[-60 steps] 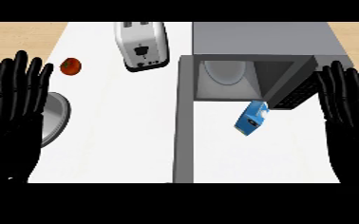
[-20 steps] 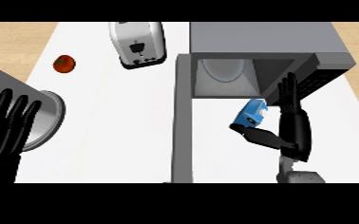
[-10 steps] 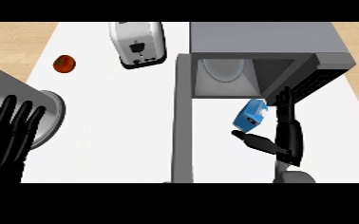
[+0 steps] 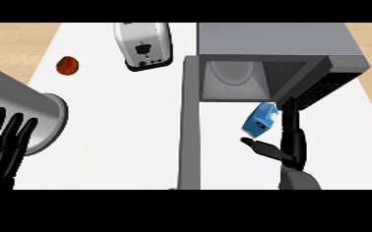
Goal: Pick up the milk, place it into the microwave and close the microwave
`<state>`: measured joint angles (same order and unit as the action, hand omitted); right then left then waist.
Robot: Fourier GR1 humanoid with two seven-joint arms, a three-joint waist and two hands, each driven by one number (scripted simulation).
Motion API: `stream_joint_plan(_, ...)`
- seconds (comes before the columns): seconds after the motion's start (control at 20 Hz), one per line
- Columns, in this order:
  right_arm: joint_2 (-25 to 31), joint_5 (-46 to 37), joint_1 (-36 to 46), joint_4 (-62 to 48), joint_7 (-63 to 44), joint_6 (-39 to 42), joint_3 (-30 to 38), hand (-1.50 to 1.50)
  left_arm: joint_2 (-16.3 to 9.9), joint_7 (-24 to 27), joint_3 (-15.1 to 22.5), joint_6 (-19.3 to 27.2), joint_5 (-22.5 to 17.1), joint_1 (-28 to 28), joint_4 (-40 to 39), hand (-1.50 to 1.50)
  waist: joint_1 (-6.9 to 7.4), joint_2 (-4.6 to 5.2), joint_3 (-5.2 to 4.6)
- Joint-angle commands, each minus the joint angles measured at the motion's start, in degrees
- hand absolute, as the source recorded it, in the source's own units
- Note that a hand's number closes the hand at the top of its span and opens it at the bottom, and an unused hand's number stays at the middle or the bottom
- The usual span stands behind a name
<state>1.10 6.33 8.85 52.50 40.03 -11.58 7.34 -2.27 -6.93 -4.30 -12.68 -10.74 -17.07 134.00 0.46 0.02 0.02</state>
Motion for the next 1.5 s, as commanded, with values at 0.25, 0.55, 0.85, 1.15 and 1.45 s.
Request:
stream_joint_plan(0.25,3.6,1.86,8.38,-17.63,7.99,4.24,4.58,-1.5,1.65,-0.96,1.17,-0.87,1.14,-1.93,2.63,-1.5,0.05,0.0,0.0)
stream_joint_plan(0.55,4.31,-7.09,9.79,-25.49,18.47,-0.25,-0.34,1.5,2.22,-0.61,3.0,1.75,3.61,2.3,-0.73,-1.5,0.32,0.27,0.08)
stream_joint_plan(0.85,1.59,-3.54,12.21,-26.28,22.33,11.2,0.54,1.5,1.63,0.49,0.25,-0.29,1.2,1.31,-1.57,-1.5,-0.01,0.06,0.03)
stream_joint_plan(1.15,-0.95,-3.41,8.19,-16.6,19.15,11.42,-4.82,1.5,0.81,1.54,-1.92,-2.51,-1.72,-2.96,0.23,-1.5,-0.24,-0.22,-0.06)
stream_joint_plan(1.45,1.49,-4.77,-11.05,2.56,18.23,15.51,-9.96,1.5,0.79,0.41,-3.6,-2.13,-2.02,-3.68,1.16,-1.5,-0.91,-0.35,-0.12)
